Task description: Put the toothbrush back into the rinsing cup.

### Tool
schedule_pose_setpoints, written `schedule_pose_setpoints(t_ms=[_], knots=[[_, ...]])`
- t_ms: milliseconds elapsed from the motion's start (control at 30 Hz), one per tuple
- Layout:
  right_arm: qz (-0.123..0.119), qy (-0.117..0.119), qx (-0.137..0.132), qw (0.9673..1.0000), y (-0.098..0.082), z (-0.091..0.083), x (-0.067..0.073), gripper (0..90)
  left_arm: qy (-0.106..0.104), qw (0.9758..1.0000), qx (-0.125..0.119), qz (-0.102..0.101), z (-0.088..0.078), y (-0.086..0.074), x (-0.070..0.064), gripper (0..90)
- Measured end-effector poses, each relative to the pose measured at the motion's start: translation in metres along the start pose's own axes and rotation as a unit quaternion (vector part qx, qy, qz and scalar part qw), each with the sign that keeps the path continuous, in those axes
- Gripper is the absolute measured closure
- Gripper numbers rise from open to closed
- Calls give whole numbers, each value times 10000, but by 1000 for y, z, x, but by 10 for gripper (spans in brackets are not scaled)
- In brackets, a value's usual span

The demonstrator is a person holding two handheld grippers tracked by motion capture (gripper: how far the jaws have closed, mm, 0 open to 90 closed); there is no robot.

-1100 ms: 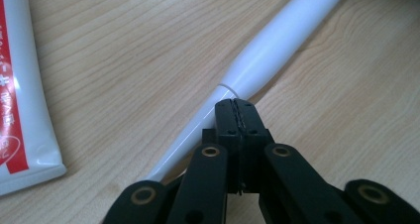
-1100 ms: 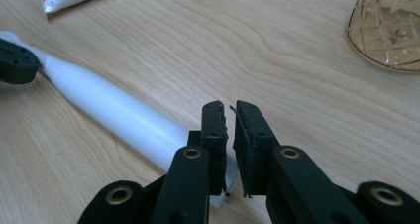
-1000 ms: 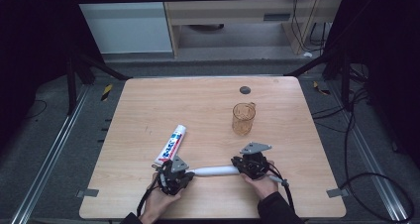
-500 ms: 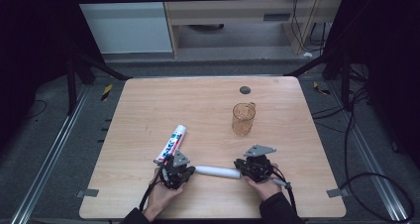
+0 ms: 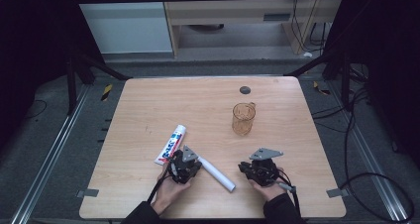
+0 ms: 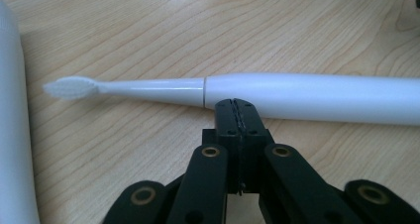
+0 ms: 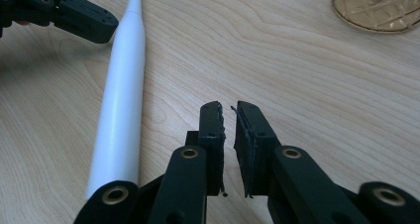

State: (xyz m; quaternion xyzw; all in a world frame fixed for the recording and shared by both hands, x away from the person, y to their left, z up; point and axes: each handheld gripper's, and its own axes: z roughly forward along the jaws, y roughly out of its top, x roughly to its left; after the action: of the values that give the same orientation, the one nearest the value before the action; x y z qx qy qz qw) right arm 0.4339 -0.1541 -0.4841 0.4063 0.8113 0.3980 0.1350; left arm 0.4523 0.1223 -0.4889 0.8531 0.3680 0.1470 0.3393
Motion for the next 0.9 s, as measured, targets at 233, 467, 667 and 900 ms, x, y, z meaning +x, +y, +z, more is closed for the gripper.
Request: schedule_pose_setpoints(t_ms=[233,467,667,900], knots=[[65,-63,-42,10000,-1,-7,-1,800,34,10000,-77,10,-2,3,2,896],[109,-316,-274,9991,9,-23,-6,718,312,9975,-586,-227,-48,-1,26,895],[163,-482,-322,9982,21,-33,-11,621,596,9935,-811,-536,-77,-14,53,890],[186,-508,-317,9980,44,-43,-11,527,966,9876,-784,-960,-96,-40,87,851]])
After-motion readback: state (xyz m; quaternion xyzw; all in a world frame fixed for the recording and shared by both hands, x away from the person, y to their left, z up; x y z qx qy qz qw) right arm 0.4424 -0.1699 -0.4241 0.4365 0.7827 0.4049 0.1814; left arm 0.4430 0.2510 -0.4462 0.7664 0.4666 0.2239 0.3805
